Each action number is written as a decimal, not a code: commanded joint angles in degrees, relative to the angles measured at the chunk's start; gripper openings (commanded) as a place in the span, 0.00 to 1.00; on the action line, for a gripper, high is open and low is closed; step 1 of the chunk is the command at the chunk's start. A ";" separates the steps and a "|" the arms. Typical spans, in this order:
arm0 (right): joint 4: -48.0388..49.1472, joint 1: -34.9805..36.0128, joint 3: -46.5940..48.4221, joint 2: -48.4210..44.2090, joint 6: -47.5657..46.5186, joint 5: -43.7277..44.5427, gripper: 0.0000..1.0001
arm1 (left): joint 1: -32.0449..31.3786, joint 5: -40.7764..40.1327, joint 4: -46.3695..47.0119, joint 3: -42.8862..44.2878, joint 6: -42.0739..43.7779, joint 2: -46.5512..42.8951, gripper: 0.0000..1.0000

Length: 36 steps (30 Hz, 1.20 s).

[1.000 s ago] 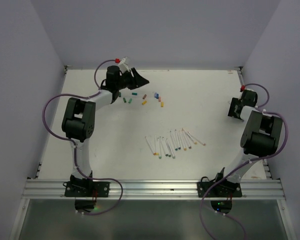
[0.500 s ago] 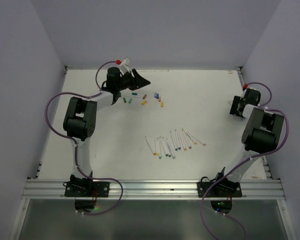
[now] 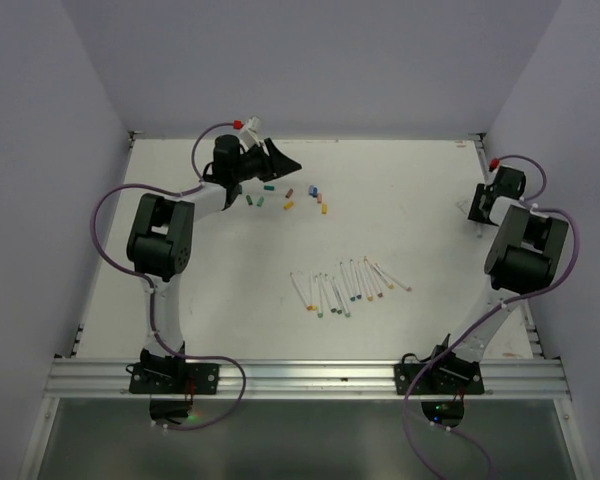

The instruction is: Open the pen caps

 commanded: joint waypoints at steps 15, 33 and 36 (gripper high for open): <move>-13.29 13.98 2.18 -10.11 -1.65 6.83 0.00 | -0.13 4.04 10.23 -5.94 -5.34 -2.24 0.52; -16.04 41.15 -14.51 -40.54 10.40 -22.78 0.00 | -6.02 11.95 44.75 -19.31 -24.05 -5.24 0.57; -14.55 44.14 -14.51 -39.58 11.28 -22.17 0.00 | -7.68 12.12 49.25 -18.87 -28.10 -3.65 0.58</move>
